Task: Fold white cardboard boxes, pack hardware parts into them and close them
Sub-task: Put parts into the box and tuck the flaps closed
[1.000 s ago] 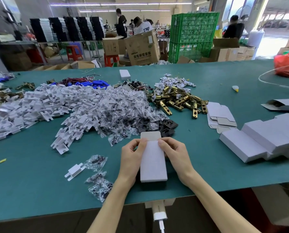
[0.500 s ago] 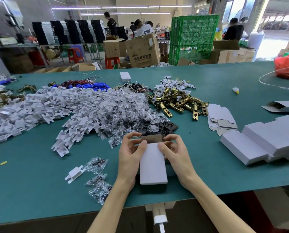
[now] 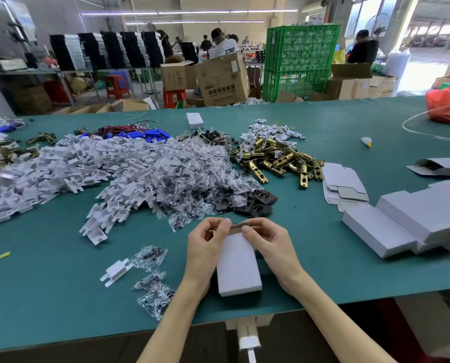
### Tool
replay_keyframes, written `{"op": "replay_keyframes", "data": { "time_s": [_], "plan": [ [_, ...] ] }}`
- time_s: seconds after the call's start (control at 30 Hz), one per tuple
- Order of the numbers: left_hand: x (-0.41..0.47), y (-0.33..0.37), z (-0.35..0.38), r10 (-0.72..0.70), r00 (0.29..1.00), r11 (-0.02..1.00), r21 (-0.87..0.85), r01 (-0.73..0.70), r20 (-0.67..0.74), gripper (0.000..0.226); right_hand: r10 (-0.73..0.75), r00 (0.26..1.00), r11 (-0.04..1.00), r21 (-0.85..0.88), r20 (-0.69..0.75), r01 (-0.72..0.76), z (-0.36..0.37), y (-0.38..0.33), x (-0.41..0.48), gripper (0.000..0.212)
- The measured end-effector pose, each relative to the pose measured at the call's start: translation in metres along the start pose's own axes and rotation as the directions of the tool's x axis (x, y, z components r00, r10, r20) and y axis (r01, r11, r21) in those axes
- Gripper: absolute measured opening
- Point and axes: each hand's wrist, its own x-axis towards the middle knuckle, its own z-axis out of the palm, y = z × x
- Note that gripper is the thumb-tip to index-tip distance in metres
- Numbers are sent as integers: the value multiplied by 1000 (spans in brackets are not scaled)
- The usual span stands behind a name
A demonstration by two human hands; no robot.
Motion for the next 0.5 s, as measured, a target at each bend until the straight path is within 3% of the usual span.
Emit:
{"op": "replay_keyframes", "data": {
  "time_s": [0.5],
  "plan": [
    [3, -6, -3, -10, 1000, 998, 60, 10, -10, 5, 47, 999, 997, 55, 27, -48, 0, -1, -1, 18]
  ]
}}
